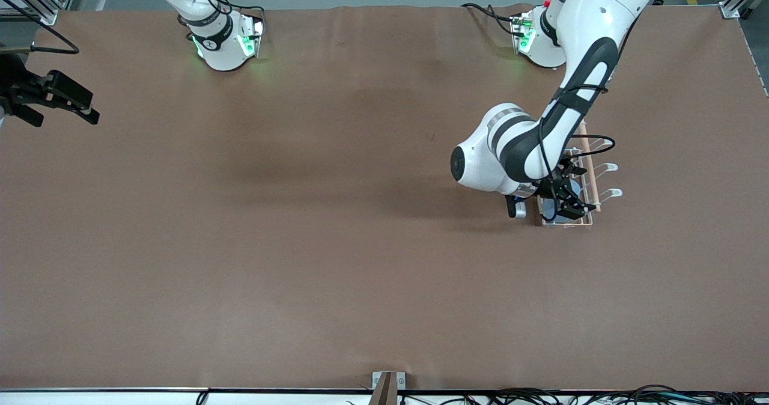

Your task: Hang cup on cup holder

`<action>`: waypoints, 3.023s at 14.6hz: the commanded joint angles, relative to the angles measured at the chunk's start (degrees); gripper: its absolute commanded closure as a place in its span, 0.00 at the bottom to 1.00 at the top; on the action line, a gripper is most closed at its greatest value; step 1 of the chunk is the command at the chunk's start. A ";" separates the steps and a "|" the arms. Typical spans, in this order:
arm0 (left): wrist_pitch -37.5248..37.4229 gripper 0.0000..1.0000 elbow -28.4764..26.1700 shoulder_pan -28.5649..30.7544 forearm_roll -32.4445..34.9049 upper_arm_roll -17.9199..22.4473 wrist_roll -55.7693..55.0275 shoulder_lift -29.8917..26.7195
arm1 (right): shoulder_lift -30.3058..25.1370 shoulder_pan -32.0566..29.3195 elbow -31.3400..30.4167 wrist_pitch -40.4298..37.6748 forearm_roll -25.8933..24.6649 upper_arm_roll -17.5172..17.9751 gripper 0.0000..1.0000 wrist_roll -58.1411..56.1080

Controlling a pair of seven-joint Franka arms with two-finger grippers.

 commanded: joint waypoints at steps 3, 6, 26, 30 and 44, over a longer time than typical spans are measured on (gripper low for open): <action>-0.60 0.00 11.15 0.78 -8.92 -1.14 -0.21 -1.49 | 0.05 -0.54 0.25 -0.44 -0.53 0.48 0.00 0.14; -0.60 0.00 17.24 1.48 -17.87 -0.97 -6.87 -2.98 | 0.05 -0.54 0.16 -0.44 -0.53 0.48 0.00 0.14; 3.69 0.00 28.60 20.73 -57.79 1.30 -36.34 -18.43 | 0.05 -0.81 -0.27 -0.53 -0.44 0.48 0.00 -0.30; 5.38 0.00 20.35 12.92 -59.92 14.66 -30.36 -26.52 | 0.05 -0.81 -0.27 -0.44 -0.44 0.48 0.00 -0.30; 12.32 0.00 3.27 12.47 -63.00 15.12 -40.57 -39.81 | 0.05 -1.07 -0.28 -0.44 -0.35 0.48 0.00 -0.39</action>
